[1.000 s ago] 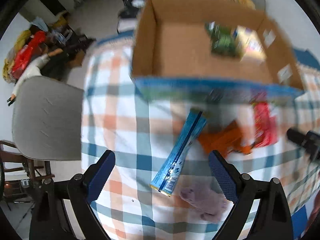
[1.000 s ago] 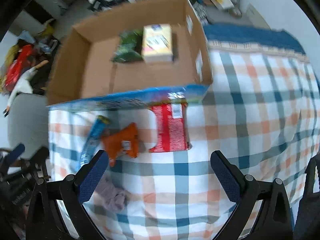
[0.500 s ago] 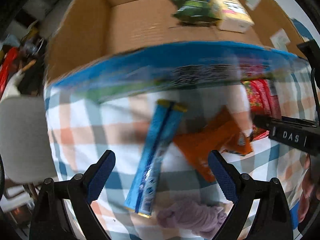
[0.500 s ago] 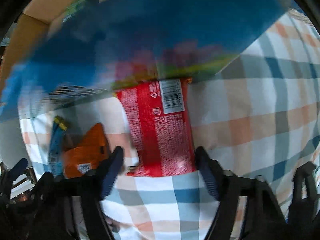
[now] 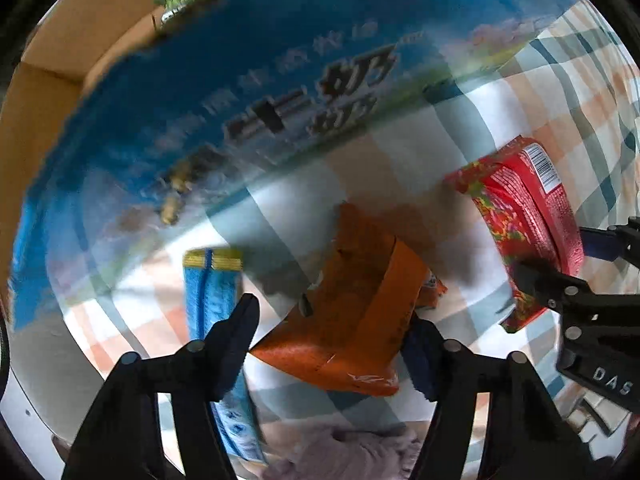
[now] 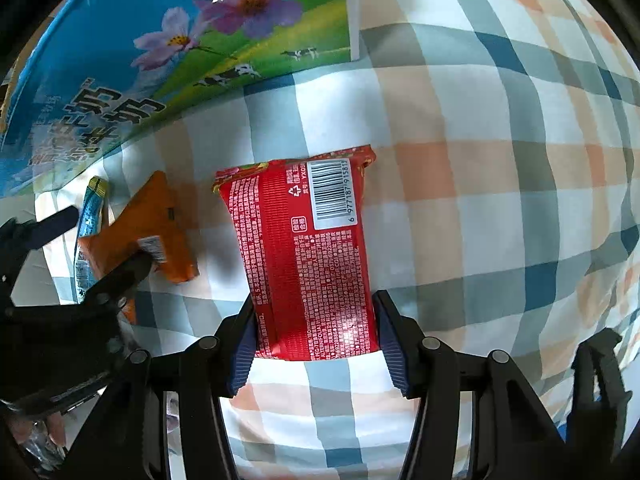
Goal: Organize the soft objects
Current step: 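Grasp the orange snack bag with the left tool while the right tool grasps the red snack bag, then lower both bags into the box and open both tools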
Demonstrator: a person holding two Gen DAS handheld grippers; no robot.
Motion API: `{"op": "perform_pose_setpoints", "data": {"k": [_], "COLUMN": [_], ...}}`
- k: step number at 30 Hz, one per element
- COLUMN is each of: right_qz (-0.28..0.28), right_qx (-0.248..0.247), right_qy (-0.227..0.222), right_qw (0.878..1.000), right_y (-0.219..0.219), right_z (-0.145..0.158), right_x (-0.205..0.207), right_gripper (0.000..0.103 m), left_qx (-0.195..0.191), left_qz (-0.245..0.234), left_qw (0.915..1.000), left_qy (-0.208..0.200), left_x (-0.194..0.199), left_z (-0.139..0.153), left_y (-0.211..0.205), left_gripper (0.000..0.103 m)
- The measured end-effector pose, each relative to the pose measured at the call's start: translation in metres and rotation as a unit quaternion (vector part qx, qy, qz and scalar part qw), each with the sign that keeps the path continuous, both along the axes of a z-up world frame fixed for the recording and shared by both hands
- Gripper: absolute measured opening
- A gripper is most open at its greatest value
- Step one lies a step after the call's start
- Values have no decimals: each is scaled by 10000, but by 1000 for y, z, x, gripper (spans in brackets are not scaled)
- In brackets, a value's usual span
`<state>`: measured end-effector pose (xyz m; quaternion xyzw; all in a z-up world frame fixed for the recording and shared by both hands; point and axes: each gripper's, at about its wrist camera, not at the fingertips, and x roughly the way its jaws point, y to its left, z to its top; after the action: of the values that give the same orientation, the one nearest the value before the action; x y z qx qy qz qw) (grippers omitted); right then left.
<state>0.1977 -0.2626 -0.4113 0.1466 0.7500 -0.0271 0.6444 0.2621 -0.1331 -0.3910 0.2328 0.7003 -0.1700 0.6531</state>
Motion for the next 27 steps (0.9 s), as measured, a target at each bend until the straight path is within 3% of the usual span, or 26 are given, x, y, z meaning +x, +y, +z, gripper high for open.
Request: {"op": "perform_pose_setpoints", "data": {"k": [3, 7, 12, 16, 18, 21, 27], "right_qz": [13, 75, 245, 309, 350, 339, 304], "right_qx": [29, 194, 163, 114, 55, -35, -239], "right_qy": [35, 202, 165, 171, 223, 243, 152], "right_qw": [10000, 9996, 9994, 9993, 9991, 9991, 9991], "right_y": [-4, -7, -5, -2, 1, 8, 17], "right_z": [-1, -3, 3, 3, -4, -12, 3], "right_x": [-2, -2, -4, 6, 8, 14, 7], "right_gripper": [57, 57, 58, 59, 59, 56, 51], "left_qx": [-158, -215, -365, -319, -327, -337, -356], "left_qz": [633, 1408, 1662, 1458, 1439, 1516, 1704], "left_qw": [9971, 9860, 9799, 9843, 9855, 9858, 9841], "left_qy": [401, 867, 1046, 938, 833, 635, 364], "left_x": [-2, -14, -35, -45, -54, -73, -96], "left_z": [-2, -6, -16, -28, -32, -28, -7], "left_y": [9, 27, 41, 38, 31, 10, 17], "left_gripper": [62, 62, 65, 64, 56, 49, 48]}}
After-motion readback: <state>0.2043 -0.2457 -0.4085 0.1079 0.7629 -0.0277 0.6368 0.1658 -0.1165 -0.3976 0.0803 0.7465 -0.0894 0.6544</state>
